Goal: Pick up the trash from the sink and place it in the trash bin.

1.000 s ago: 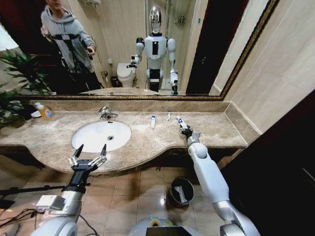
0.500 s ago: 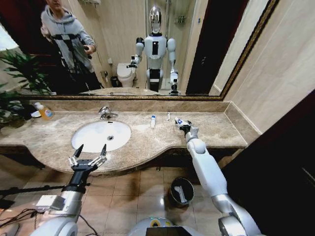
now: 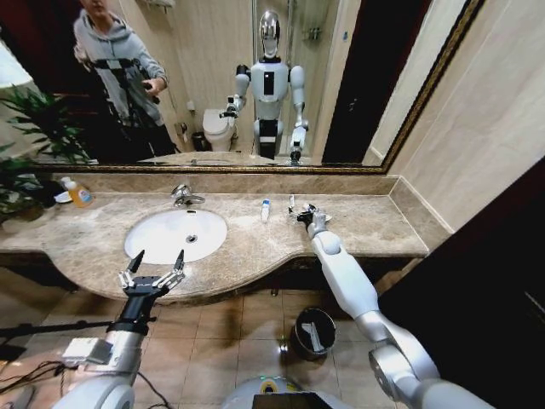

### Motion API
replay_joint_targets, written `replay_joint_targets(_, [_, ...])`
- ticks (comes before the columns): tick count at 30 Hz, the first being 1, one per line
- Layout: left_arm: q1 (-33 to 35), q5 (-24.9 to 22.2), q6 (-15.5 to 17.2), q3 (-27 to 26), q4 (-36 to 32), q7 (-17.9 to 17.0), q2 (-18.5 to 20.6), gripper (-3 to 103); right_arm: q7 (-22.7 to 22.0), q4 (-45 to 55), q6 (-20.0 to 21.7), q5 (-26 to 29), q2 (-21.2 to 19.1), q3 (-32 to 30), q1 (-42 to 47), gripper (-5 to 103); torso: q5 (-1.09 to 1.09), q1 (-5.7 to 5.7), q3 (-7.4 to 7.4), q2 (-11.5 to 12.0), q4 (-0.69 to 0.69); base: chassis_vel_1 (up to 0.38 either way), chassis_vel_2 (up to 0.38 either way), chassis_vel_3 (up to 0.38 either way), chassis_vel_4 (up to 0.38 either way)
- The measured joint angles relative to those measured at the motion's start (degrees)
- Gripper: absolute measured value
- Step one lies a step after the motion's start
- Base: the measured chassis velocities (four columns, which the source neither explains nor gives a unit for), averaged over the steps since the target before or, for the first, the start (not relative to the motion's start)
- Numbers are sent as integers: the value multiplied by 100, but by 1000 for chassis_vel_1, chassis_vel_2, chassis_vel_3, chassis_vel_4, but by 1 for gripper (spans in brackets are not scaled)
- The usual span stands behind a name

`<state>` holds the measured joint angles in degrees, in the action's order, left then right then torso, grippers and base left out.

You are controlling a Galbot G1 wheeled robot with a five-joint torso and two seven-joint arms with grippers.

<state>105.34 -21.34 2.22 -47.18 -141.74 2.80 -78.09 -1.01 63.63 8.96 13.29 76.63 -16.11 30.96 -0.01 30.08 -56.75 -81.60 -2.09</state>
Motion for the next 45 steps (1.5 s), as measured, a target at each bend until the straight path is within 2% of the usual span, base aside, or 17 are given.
replay_joint_targets(7, [0, 0, 0, 0, 0, 0, 0, 100, 23, -447, -56, 17, -39, -14, -224, 100, 1, 0, 0, 0, -2, 0, 0, 0, 0])
replay_joint_targets(15, [0, 0, 0, 0, 0, 0, 0, 100, 162, -776, -100, -19, 176, 37, -422, 101, 1, 0, 0, 0, -3, 0, 0, 0, 0])
replay_joint_targets(17, [0, 0, 0, 0, 0, 0, 0, 100, 179, -842, -119, -41, 200, 37, -458, 97, 1, 0, 0, 0, -2, 0, 0, 0, 0])
replay_joint_targets(19, [0, 0, 0, 0, 0, 0, 0, 100, 193, -868, -133, -42, 202, 36, -472, 90, 1, 0, 0, 0, -2, 0, 0, 0, 0])
replay_joint_targets(20, [0, 0, 0, 0, 0, 0, 0, 100, 197, -870, -134, -42, 199, 35, -473, 90, 1, 0, 0, 0, -2, 0, 0, 0, 0])
replay_joint_targets(21, [0, 0, 0, 0, 0, 0, 0, 100, 201, -871, -136, -35, 186, 32, -473, 83, 1, 0, 0, 0, -2, 0, 0, 0, 0])
replay_joint_targets(23, [0, 0, 0, 0, 0, 0, 0, 100, 202, -867, -136, -31, 173, 26, -465, 83, 1, 0, 0, 0, -2, 0, 0, 0, 0])
replay_joint_targets(25, [0, 0, 0, 0, 0, 0, 0, 100, 203, -824, -138, -8, 148, 12, -413, 74, 1, 0, 1, 0, -2, 0, 0, 0, 0])
replay_joint_targets(26, [0, 0, 0, 0, 0, 0, 0, 100, 203, -824, -138, -8, 148, 12, -413, 74, 1, 0, 1, 0, -2, 0, 0, 0, 0])
replay_joint_targets(30, [0, 0, 0, 0, 0, 0, 0, 100, 194, -732, -145, 9, 121, -7, -318, 58, 1, 0, 1, 0, -2, 0, 0, 0, 0])
replay_joint_targets(32, [0, 0, 0, 0, 0, 0, 0, 100, 180, -713, -145, 4, 117, -9, -299, 58, 1, 0, 1, 0, -2, 0, 0, 0, 0])
replay_joint_targets(34, [0, 0, 0, 0, 0, 0, 0, 100, 132, -617, -112, -3, 100, -16, -229, 51, 1, 0, 1, 0, -2, 0, 0, 0, 0])
replay_joint_targets(38, [0, 0, 0, 0, 0, 0, 0, 100, 92, -507, -72, 4, 71, -22, -164, 43, 1, 0, 1, 0, -2, 0, 0, 0, 0])
replay_joint_targets(42, [0, 0, 0, 0, 0, 0, 0, 100, 22, -240, 22, 52, -3, -34, -40, 31, 1, 0, 0, 0, -2, 0, 0, 0, 0])
replay_joint_targets(45, [0, 0, 0, 0, 0, 0, 0, 100, -72, 450, 227, 187, -175, -72, 238, 20, 3, 0, 0, 0, -3, 0, 0, 0, 0])
